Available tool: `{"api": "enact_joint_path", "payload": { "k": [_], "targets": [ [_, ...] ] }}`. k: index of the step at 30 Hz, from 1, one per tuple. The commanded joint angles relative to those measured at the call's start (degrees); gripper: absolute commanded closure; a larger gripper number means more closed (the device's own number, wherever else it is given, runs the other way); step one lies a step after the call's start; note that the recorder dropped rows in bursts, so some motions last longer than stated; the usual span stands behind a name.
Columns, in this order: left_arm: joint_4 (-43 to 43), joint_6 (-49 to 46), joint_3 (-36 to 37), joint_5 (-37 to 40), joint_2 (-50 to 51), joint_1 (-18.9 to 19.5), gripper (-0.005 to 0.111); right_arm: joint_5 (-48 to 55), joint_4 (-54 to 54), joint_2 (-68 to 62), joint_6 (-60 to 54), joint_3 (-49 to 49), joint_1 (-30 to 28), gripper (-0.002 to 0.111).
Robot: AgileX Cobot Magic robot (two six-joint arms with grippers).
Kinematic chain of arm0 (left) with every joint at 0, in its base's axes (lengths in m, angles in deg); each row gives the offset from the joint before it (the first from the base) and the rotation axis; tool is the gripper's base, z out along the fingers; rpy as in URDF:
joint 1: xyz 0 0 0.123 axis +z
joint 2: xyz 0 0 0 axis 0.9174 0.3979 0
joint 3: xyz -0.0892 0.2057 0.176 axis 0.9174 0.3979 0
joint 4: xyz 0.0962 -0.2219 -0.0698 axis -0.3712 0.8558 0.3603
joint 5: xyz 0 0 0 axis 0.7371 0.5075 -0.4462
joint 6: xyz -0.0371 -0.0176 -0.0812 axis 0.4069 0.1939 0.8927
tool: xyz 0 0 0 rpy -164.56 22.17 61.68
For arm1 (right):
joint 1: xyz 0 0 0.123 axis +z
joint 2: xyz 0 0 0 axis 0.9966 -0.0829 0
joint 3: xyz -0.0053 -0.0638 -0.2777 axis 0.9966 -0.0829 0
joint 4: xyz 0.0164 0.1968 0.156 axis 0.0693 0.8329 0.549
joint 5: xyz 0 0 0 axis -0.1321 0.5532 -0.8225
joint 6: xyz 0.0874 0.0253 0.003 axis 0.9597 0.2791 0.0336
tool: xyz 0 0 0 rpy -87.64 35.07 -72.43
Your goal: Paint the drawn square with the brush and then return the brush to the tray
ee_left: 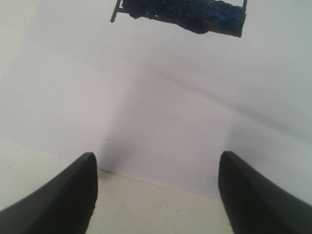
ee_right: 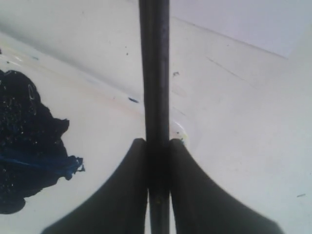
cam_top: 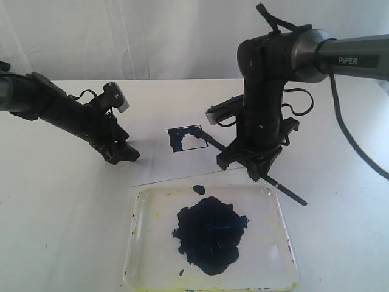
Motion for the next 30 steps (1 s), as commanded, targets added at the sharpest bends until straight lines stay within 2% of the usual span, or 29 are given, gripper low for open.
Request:
{"api": "enact_joint_path", "payload": {
  "k": [1, 20, 30],
  "targets": [
    [-5.52, 0.45, 1.13, -0.16, 1.77, -0.28, 0.034, 0.25, 0.18, 1.72, -0.53, -1.98, -0.2, 0.108],
    [-5.73, 1.33, 1.13, -0.12, 1.77, -0.28, 0.034, 0.25, 0.18, 1.86, 2.28, -4.75, -0.2, 0.108],
    [-5.73, 1.33, 1.13, -0.12, 1.77, -0.28, 0.034, -4.85, 0.18, 1.86, 2.68, -4.75, -0.2, 0.108]
  ]
}}
